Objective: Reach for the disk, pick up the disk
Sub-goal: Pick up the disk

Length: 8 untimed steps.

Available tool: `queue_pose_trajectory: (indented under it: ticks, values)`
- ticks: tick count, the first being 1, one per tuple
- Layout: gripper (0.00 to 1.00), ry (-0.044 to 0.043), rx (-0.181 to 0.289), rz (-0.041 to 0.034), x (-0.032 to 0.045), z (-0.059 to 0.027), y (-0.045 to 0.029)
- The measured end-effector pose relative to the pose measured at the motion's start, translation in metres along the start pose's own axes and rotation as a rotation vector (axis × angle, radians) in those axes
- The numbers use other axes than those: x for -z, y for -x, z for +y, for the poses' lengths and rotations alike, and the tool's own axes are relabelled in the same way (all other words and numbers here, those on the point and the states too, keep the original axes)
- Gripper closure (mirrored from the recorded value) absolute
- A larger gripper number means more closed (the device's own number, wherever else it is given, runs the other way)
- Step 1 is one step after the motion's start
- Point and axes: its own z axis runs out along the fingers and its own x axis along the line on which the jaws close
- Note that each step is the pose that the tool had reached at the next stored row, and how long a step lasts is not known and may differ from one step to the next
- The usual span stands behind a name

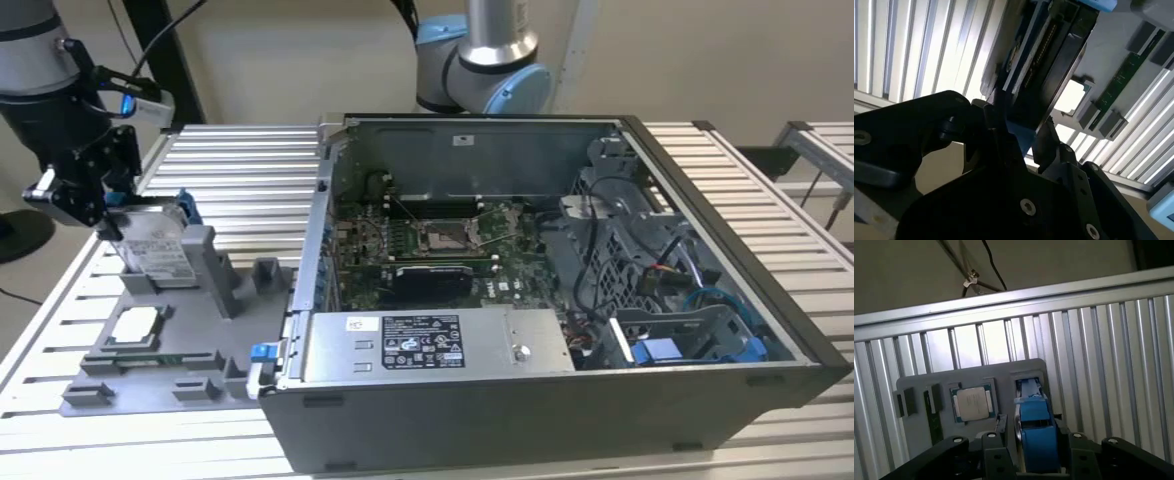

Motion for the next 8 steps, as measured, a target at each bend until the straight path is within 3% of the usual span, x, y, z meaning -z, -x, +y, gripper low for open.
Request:
queue_pose_trajectory:
  ticks: [8]
  values:
    - [0.0, -0.0001, 0.0, 0.0002, -0.0112, -0.0001, 0.001]
